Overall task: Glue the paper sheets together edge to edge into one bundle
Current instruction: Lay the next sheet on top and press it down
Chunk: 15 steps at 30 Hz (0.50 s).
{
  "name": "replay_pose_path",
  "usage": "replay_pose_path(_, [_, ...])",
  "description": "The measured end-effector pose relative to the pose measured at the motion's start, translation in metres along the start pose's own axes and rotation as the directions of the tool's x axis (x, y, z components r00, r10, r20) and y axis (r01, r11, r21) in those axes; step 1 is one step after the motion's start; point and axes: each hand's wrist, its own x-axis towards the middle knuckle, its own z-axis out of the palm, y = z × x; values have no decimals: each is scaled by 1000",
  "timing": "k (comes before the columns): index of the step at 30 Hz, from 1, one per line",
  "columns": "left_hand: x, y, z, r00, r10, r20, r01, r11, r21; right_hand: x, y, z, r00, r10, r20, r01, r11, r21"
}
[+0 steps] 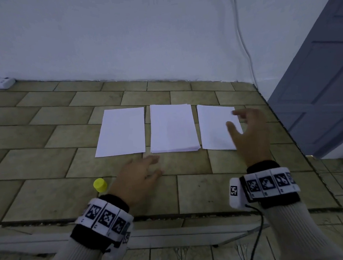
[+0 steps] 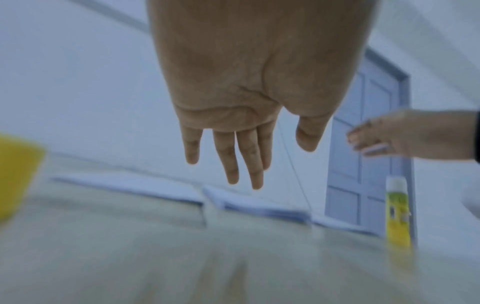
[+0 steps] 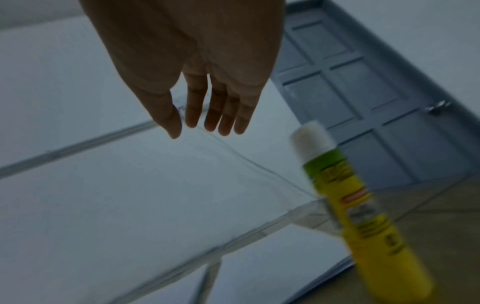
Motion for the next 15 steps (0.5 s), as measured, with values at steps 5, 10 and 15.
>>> replay_pose_path(5, [34, -5, -32, 988, -71, -138, 74, 997, 17, -8, 29, -31, 906, 416, -75, -419, 908, -26])
replay_pose_path(10, [78, -34, -25, 947, -321, -29, 314, 899, 306, -24, 57, -21, 796, 600, 85, -599, 800, -41])
replay_pose_path(15, [94, -48, -7, 917, -395, 61, 327, 829, 454, -32, 64, -8, 817, 562, 131, -548, 827, -127])
